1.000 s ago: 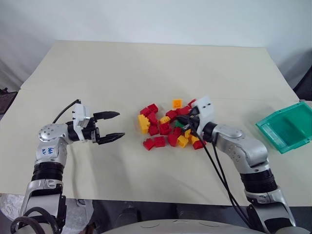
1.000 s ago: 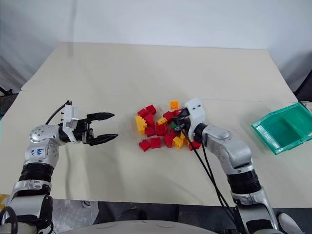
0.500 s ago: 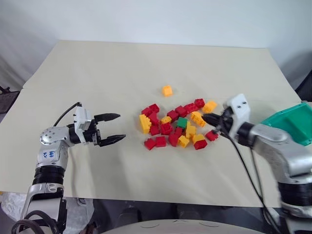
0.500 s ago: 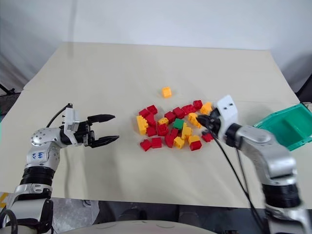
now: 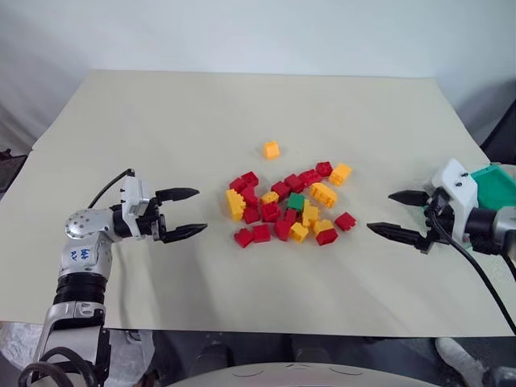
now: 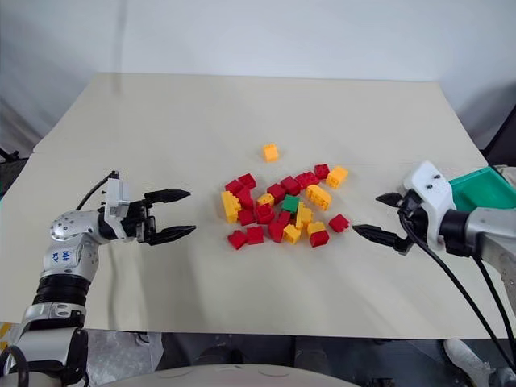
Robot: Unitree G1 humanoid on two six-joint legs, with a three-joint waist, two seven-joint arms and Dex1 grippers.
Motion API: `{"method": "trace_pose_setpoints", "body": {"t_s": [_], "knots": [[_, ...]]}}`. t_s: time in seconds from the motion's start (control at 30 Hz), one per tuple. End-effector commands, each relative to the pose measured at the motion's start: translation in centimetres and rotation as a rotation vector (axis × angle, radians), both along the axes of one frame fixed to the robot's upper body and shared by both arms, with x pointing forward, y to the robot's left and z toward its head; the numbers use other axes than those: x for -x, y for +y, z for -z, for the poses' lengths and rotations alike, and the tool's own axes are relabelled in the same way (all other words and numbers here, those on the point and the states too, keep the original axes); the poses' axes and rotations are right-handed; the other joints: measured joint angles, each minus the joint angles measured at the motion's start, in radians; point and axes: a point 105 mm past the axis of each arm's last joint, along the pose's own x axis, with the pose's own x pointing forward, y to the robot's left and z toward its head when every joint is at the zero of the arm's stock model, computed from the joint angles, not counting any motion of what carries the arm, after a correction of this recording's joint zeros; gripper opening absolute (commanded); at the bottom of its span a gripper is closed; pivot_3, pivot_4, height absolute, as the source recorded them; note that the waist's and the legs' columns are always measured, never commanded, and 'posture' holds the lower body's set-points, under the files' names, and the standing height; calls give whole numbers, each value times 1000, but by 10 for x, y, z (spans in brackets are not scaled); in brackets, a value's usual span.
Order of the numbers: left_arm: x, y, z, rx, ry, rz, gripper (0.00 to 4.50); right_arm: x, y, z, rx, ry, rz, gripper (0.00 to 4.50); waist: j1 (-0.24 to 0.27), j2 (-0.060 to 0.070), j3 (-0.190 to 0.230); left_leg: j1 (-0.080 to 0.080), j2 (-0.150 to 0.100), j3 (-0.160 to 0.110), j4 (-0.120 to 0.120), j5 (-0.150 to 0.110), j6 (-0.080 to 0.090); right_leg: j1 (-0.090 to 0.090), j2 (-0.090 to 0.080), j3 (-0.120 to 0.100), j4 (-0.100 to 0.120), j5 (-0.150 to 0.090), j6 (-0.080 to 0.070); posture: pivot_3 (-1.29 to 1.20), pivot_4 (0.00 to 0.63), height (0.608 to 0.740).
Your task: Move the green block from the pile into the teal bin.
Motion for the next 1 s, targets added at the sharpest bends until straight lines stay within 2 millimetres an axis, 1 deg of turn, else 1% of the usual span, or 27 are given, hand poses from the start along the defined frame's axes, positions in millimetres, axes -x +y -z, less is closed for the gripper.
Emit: {"method": "trace_pose_setpoints", "body": {"t_s": [0.03, 0.1, 0.13, 0.2, 0.3, 0.33, 0.4, 0.5, 0.57, 0.67, 0.77, 0.83, 0.9, 1.0], "knots": [[0, 2, -11, 6, -50, 4, 4500, -8, 26, -13, -15, -44, -64, 4484, 0, 0, 0, 0, 0, 0, 0, 0, 0, 0, 0, 0, 0, 0, 0, 0, 150, 740], [2, 1, -12, 11, -57, 14, 4500, -19, 42, -16, -38, -54, -90, 4484, 0, 0, 0, 1, 0, 0, 0, 1, -1, 0, 0, 0, 0, 0, 0, 0, 150, 740], [4, 1, -12, 8, -66, 23, 4500, -29, 58, -12, -33, -33, -118, 4484, -2, 0, 0, 1, 0, 0, 0, 1, -1, 0, 0, 0, 0, 0, 0, 0, 150, 740], [6, 1, -12, 4, -77, 30, 4500, -44, 82, -7, -12, -9, -153, 4484, -8, 0, 0, 1, 0, 1, 0, 1, -1, -1, 0, 2, 2, 0, 0, 0, 150, 740], [7, 0, -12, 10, -90, 19, 4500, -61, 103, -1, 0, 10, -178, 4484, -9, 0, 0, 0, 0, 1, 0, 1, -2, -2, 0, 1, 7, 0, 0, 0, 150, 740], [7, 0, -12, 13, -92, 17, 4500, -64, 106, 0, 0, 12, -186, 4484, -6, 0, 0, 0, 0, 1, 0, 1, -2, -2, 0, 1, 7, 0, -1, 0, 150, 740], [10, -1, -12, 17, -97, 14, 4500, -79, 117, 5, 7, 16, -177, 4484, -2, 0, 0, -2, 0, 0, 0, 1, -2, -3, 0, 0, 6, 0, -1, 0, 150, 740], [15, 2, -11, 24, -103, -9, 4500, -97, 123, 20, 80, 32, -152, 4484, -3, 0, 0, -3, -1, 2, 0, 0, -1, -3, -2, -1, 5, 0, -1, 0, 150, 740], [18, 4, -11, 28, -104, -24, 4500, -103, 123, 26, 123, 43, -151, 4484, 0, 0, 0, -3, -1, 3, 0, 0, 0, -3, -3, -3, 5, 0, -1, 0, 150, 740], [22, 6, -8, 30, -98, -43, 4500, -102, 121, 36, 187, 96, -169, 4484, -1, 0, 0, -3, -1, 2, 0, 0, 0, -4, -3, -5, 4, 0, -1, 0, 150, 740], [23, 6, -7, 31, -94, -48, 4500, -102, 121, 40, 205, 129, -171, 4484, -2, 0, 0, -3, 0, 2, 0, -1, 0, -3, -3, -5, 4, 0, -1, 0, 150, 740], [22, 5, -7, 33, -93, -52, 4500, -100, 120, 47, 243, 166, -174, 4484, -2, 0, 0, -2, 0, 2, 0, 0, 0, -3, -3, -5, 5, 0, -1, 0, 150, 740], [21, 5, -7, 38, -97, -57, 4500, -95, 120, 55, 284, 222, -180, 4484, -3, 0, 0, -2, 0, 2, 0, 0, 0, -3, -3, -5, 6, 0, -1, 0, 150, 740], [19, 3, -8, 42, -100, -59, 4500, -87, 122, 59, 310, 277, -193, 4484, -3, 0, 0, 0, 0, 2, 0, 0, 0, -3, -3, -5, 7, 0, -1, 0, 150, 740]]}}
